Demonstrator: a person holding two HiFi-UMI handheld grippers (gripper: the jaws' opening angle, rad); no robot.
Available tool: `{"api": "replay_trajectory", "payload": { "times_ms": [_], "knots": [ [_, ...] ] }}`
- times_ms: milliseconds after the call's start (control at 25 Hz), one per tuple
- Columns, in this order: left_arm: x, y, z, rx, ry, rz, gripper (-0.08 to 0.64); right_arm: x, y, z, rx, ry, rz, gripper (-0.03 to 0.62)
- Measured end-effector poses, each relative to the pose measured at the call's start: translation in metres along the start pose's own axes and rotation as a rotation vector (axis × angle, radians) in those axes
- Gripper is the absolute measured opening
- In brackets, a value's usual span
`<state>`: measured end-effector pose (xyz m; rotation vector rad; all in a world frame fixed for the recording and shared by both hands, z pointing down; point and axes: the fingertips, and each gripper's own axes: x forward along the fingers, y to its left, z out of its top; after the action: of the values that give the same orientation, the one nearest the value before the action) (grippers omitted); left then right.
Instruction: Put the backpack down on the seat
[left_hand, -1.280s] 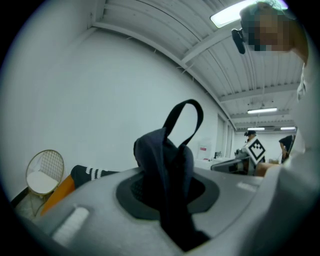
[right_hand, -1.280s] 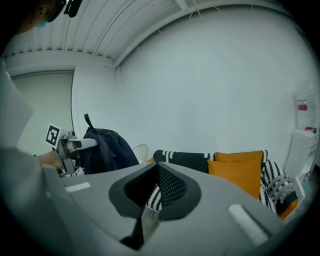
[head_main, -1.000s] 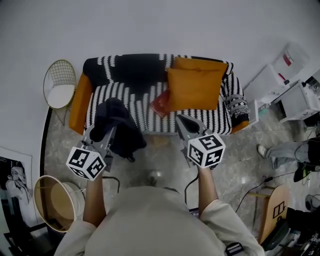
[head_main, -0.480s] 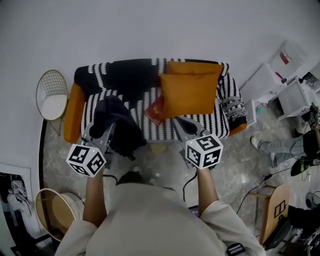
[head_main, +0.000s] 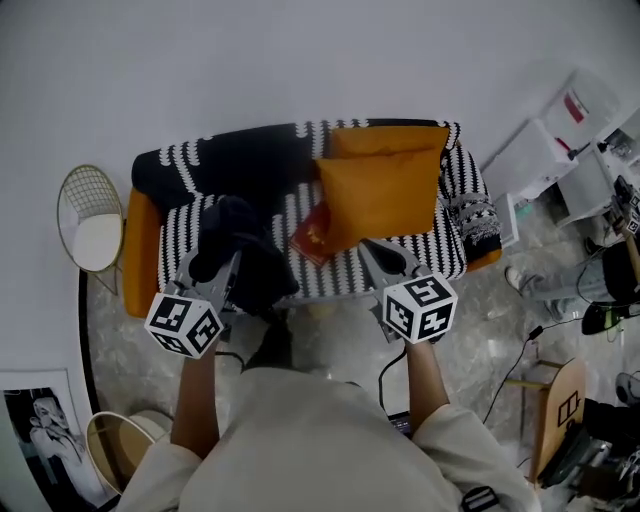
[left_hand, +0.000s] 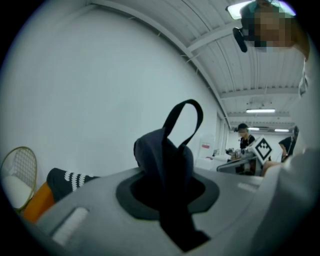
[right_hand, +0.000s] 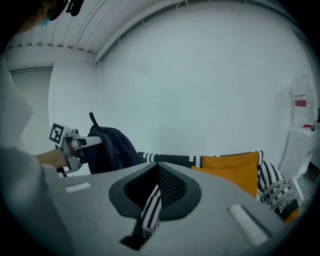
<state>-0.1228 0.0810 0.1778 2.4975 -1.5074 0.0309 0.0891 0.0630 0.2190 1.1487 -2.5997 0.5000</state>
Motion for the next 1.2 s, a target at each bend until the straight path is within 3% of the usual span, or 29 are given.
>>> {"api": "replay_trajectory", "payload": {
  "times_ms": [360, 600, 960, 1200],
  "knots": [
    [0.094, 0.079, -0.002, 0.005, 0.061, -0.037, 0.084, 0.093, -0.043, 0.031, 0.048, 0.04, -0.014, 0.006],
    [0.154, 0.125, -0.005, 0.009, 0.083, -0.058, 0.084, 0.147, -0.065, 0.038, 0.025, 0.096, 0.008, 0.008],
    [0.234, 0.176, -0.039, -0.042, 0.145, -0.106, 0.083, 0.201, -0.11, 0.015, 0.051, 0.175, -0.027, 0.006],
    [0.288, 0.201, -0.07, -0.014, 0.198, -0.134, 0.083, 0.233, -0.135, -0.009, 0.096, 0.229, -0.062, 0.008]
  ]
}}
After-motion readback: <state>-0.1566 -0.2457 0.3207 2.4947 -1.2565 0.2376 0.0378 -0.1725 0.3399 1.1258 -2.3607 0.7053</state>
